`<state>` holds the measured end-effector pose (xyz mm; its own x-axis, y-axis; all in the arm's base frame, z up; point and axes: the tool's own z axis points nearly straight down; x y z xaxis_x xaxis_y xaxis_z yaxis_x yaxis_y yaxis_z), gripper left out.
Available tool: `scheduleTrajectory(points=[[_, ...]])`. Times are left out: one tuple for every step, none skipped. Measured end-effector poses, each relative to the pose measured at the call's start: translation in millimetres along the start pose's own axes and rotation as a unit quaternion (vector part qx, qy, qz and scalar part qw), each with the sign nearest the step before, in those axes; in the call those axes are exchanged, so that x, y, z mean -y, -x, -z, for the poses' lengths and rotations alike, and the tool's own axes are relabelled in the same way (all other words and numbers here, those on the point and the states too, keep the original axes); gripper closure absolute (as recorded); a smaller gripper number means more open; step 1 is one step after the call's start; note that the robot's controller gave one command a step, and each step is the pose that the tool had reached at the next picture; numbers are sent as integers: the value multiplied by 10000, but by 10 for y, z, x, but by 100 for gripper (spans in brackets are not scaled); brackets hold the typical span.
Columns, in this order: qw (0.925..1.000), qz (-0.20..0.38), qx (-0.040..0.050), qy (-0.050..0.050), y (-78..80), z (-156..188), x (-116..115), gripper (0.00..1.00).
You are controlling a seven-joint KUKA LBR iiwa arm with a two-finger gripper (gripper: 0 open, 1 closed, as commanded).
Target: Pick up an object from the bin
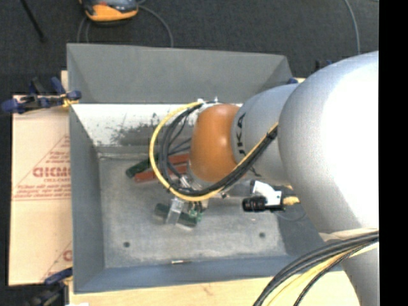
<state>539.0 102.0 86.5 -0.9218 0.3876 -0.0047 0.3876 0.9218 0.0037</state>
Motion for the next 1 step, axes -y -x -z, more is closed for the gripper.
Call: scheduleTrajectory(points=[[10000, 5, -7, -5, 4, 61, 1, 100]])
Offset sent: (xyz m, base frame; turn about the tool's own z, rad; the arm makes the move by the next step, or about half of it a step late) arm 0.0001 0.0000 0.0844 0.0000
